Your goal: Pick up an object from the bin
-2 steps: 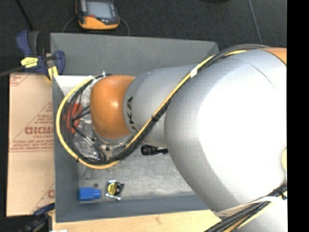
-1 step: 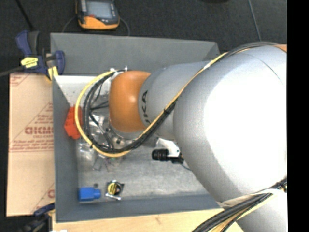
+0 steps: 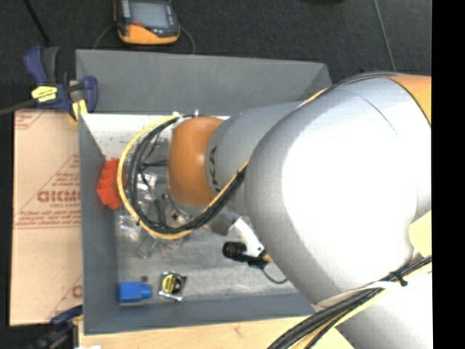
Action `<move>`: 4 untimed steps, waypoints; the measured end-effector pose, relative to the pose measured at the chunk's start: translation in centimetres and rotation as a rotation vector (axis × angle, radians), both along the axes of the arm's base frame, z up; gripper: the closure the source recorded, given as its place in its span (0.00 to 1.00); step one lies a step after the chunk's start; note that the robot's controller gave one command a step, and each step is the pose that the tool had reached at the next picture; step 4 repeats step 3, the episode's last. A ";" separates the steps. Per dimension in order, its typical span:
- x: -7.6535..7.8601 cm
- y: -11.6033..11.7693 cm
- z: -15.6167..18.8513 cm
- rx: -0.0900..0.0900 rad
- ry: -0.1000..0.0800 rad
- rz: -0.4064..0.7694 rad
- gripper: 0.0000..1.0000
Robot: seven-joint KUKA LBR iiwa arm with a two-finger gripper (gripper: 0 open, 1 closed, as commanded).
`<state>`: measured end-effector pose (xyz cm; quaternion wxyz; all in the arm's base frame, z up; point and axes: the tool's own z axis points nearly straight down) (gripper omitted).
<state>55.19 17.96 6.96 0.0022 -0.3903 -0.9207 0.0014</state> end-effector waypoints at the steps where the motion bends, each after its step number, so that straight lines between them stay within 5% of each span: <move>1: 0.1 -0.1 0.0 -0.001 -0.001 0.002 0.00; 2: 0.1 -0.1 0.1 -0.001 -0.002 0.003 1.00; 3: 0.4 -0.2 9.9 0.003 -0.014 0.009 1.00; 4: 0.4 -0.2 9.9 0.003 -0.014 0.009 1.00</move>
Offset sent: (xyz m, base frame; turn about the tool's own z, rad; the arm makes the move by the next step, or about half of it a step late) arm 0.0000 0.0000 0.0000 0.0000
